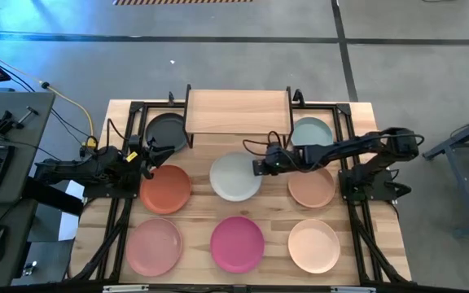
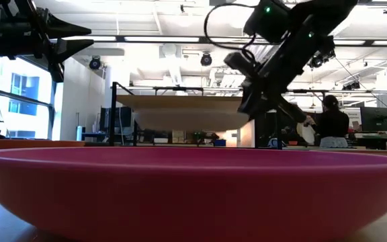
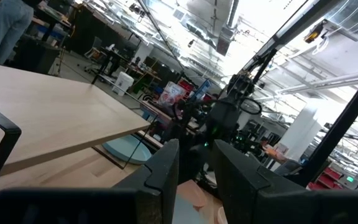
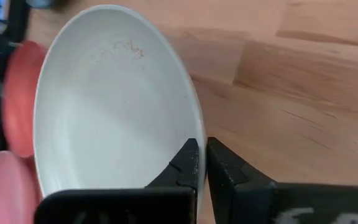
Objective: Place and stack plates onto a shelf
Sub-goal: Put the white plate on the shelf
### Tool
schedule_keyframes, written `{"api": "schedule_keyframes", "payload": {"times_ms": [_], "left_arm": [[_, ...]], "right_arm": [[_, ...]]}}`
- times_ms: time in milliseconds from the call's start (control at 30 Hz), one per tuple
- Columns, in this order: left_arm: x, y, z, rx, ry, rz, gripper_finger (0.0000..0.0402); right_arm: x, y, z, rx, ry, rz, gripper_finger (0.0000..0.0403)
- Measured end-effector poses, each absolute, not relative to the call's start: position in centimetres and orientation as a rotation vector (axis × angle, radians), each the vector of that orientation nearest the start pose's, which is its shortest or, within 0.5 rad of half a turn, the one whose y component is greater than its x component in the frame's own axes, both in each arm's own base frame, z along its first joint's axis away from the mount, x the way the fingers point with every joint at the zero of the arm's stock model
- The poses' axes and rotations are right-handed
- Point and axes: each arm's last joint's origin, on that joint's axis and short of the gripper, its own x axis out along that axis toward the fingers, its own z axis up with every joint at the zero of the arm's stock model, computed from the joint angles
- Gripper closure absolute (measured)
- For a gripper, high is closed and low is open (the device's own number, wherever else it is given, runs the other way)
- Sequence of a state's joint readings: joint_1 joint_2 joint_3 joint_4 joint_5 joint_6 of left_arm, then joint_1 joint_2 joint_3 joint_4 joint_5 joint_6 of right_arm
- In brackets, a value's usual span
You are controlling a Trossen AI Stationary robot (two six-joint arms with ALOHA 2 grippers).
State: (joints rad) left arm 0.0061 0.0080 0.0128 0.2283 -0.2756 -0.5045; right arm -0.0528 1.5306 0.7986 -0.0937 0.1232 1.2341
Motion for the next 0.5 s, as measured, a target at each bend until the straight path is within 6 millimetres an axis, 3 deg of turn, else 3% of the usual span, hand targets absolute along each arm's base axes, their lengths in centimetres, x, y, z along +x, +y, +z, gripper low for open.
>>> {"api": "schedule_keyframes", "payload": {"times_ms": [500], "left_arm": [[9.4,0.8,18.9,-0.531,-0.298,0.216,0.0312]], "right_arm": [[26.6,-2.2,24.0,1.184,0.376,-0.612,0.0403]]}}
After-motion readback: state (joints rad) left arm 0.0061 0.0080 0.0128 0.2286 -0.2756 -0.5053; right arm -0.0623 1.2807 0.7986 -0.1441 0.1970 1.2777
